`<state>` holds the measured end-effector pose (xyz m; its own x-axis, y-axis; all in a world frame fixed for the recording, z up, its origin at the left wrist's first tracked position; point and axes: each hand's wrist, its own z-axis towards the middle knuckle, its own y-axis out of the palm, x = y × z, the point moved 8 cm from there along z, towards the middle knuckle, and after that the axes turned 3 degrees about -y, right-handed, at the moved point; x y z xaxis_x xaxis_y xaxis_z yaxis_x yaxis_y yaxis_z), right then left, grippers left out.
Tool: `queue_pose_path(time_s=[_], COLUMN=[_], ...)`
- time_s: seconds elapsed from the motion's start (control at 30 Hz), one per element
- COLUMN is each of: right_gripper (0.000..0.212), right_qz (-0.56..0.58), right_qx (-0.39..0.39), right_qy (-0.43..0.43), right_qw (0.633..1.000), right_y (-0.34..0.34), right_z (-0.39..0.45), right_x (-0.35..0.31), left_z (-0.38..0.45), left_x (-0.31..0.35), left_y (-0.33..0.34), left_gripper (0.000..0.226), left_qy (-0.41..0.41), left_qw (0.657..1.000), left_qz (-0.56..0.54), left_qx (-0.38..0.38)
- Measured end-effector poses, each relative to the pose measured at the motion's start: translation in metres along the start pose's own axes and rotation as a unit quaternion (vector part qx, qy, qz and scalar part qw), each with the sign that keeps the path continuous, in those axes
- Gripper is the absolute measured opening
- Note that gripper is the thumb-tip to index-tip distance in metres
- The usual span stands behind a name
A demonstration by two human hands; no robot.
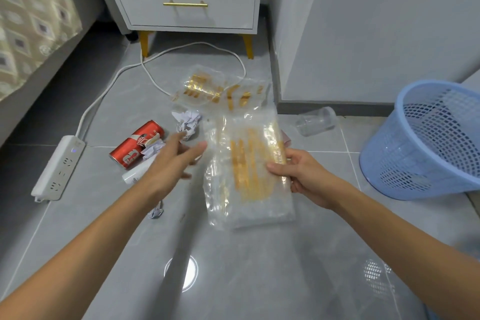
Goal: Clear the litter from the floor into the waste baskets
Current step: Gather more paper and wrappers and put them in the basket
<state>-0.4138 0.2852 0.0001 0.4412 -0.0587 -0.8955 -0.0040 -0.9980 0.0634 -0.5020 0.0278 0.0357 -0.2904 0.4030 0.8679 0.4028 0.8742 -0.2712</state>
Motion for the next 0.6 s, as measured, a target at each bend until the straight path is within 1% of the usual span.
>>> queue_pose_path(time_s=[0.03, 0.07, 0.1, 0.13, 0.17, 0.23, 0.33, 0.4, 0.47, 0.53, 0.6], right_gripper=[0.038, 0.039, 0.039, 0.039, 0.038, 0.036, 0.034, 0.04, 0.036, 0.033, 0.041], right_qz=[0.015, 0.026, 0.033, 0.034, 0.031, 0.024, 0.075, 0.134, 0.194, 0.224, 0.234], right_qx=[0.004, 0.004, 0.002, -0.001, -0.005, -0.025, -0.051, -0.048, -0.051, -0.038, -0.011], right_qy=[-0.002, -0.005, -0.006, -0.006, -0.006, -0.005, -0.009, -0.021, -0.033, -0.037, -0.027], right_qw=[1.0, 1.0, 0.999, 0.999, 0.999, 0.999, 0.996, 0.99, 0.979, 0.973, 0.972], right_y=[0.001, 0.005, 0.008, 0.011, 0.013, 0.014, 0.016, 0.015, 0.019, 0.017, 0.01], right_z=[0.0, -0.001, -0.001, -0.001, -0.001, -0.001, -0.005, -0.005, -0.004, -0.003, -0.002], right_x=[0.0, 0.0, 0.001, 0.002, 0.002, 0.003, 0.001, -0.001, -0.001, -0.001, 0.001], left_z=[-0.004, -0.008, -0.011, -0.012, -0.012, -0.011, -0.011, -0.012, -0.014, -0.014, -0.014], left_x=[-0.011, -0.018, -0.018, -0.016, -0.012, -0.008, -0.004, 0.002, 0.007, 0.008, 0.011], left_y=[0.013, 0.025, 0.035, 0.039, 0.04, 0.041, 0.042, 0.042, 0.042, 0.04, 0.04], left_gripper=[0.069, 0.059, 0.046, 0.033, 0.025, 0.026, 0.033, 0.037, 0.036, 0.042, 0.045], left_qy=[-0.045, -0.062, -0.054, -0.031, -0.009, 0.009, 0.018, 0.03, 0.029, 0.016, 0.02], left_qw=[0.997, 0.992, 0.99, 0.991, 0.993, 0.992, 0.983, 0.976, 0.965, 0.958, 0.952], left_qz=[-0.029, -0.05, -0.06, -0.064, -0.072, -0.107, -0.158, -0.201, -0.253, -0.281, -0.294], left_qx=[-0.053, -0.097, -0.117, -0.11, -0.091, -0.071, -0.087, -0.081, -0.066, -0.051, -0.078])
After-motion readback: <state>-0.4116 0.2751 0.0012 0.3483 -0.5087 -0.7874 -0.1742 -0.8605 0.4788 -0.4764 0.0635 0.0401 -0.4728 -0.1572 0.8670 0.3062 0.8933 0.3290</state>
